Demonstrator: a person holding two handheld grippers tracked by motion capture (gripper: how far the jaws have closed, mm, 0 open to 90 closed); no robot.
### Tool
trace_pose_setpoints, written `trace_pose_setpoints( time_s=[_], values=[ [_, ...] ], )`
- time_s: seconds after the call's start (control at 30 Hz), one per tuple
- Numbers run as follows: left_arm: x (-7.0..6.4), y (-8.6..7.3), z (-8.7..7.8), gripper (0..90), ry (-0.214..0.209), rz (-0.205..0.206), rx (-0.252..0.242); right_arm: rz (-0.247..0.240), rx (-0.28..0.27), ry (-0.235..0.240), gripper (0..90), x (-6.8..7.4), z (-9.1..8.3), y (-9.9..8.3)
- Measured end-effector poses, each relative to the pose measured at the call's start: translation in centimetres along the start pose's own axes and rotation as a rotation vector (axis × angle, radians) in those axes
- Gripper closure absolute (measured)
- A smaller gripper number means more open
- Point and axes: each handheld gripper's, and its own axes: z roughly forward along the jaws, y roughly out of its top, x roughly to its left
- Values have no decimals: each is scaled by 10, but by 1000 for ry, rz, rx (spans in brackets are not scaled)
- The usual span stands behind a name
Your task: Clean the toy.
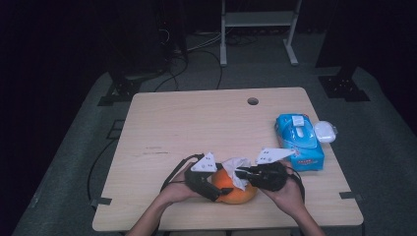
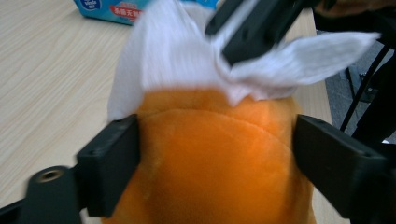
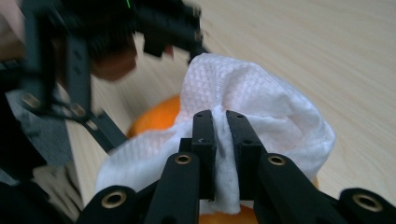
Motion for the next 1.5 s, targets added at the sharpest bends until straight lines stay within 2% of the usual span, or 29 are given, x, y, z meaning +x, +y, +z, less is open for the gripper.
trace_pose_setpoints(
  time_s=[0.03, 0.07, 0.1, 0.2, 0.27, 0.3, 0.4, 0.43, 0.5, 0.6, 0.63, 0.7, 0.73, 0.77, 0.8, 0.83, 0.9, 0.97, 1.0, 1.03, 1.1, 1.2, 1.27, 1.3, 1.33, 1.37, 1.4, 1.43, 1.5],
  values=[
    [2, -1, -2, 112, 2, -15, -5, 8, 5, 7, 819, -2, 3, -3],
    [6, -3, -4, 83, 10, -55, -12, 36, 8, 20, 820, -8, 4, -7],
    [6, -3, -4, 83, 10, -55, -12, 36, 8, 20, 820, -8, 4, -7],
    [12, -8, -2, 92, -33, -104, 11, 58, 4, 20, 820, -16, 0, -11],
    [11, -8, -2, 212, -42, -93, -4, 55, 13, 9, 820, -16, -2, -10],
    [11, -8, -2, 226, -42, -93, -4, 55, 13, 9, 820, -16, -2, -10],
    [7, -5, -3, 238, -36, -72, -14, 30, -7, -14, 819, -7, -5, -4],
    [6, -4, -3, 238, -36, -67, -18, 24, -27, 14, 819, -1, -5, 1],
    [1, -1, 0, 237, -30, -28, -4, -7, -24, 18, 818, 8, -2, 5],
    [1, -2, 1, 235, -28, -24, -5, -35, -8, 3, 819, 10, 1, 6],
    [2, -3, 0, 220, -27, -34, -9, -29, -4, 0, 820, 8, 1, 6],
    [7, -5, 1, 135, -8, -79, 1, -16, 24, -53, 820, -3, -1, 0],
    [7, -5, 1, 102, -8, -79, 1, 15, 22, -43, 821, -7, -2, -3],
    [8, -6, 2, 99, -16, -105, 4, 37, 18, -28, 821, -10, -2, -6],
    [9, -7, 4, 99, -29, -120, 7, 37, 18, -28, 821, -10, -2, -6],
    [10, -8, 5, 136, -46, -115, 7, 37, 24, -33, 821, -12, -4, -8],
    [9, -8, 4, 182, -44, -110, 6, 28, 30, -42, 821, -12, -5, -7],
    [7, -5, 0, 261, -32, -82, 20, 15, 20, -45, 820, -9, -6, -4],
    [4, -3, -1, 295, -23, -74, -10, -1, 1, -27, 821, -1, -8, 1],
    [4, -3, -1, 297, -23, -74, -10, -1, 1, -27, 821, -1, -8, 1],
    [0, 1, 1, 295, -20, -54, -20, -11, -25, 17, 821, 7, -6, 8],
    [-3, 1, 3, 287, -9, -19, 0, -44, 0, 2, 821, 15, 2, 10],
    [-3, -2, 2, 284, -19, -20, -5, -28, 4, -10, 822, 9, 2, 9],
    [-2, -3, 2, 276, -20, -15, 0, -15, 9, -44, 821, 0, -1, 7],
    [-2, -3, 2, 263, -20, -15, 0, -15, 9, -44, 821, 0, -1, 7],
    [-1, -3, 2, 263, -20, -16, -4, -14, 22, -77, 821, -5, -3, 5],
    [1, -4, 3, 229, -21, -36, -13, -2, 34, -90, 821, -10, -4, 1],
    [3, -4, 3, 180, -25, -59, -18, 47, 34, -67, 822, -20, -7, -7],
    [8, -6, 5, 167, -35, -105, -17, 51, 39, -64, 822, -21, -9, -9]
  ],
)
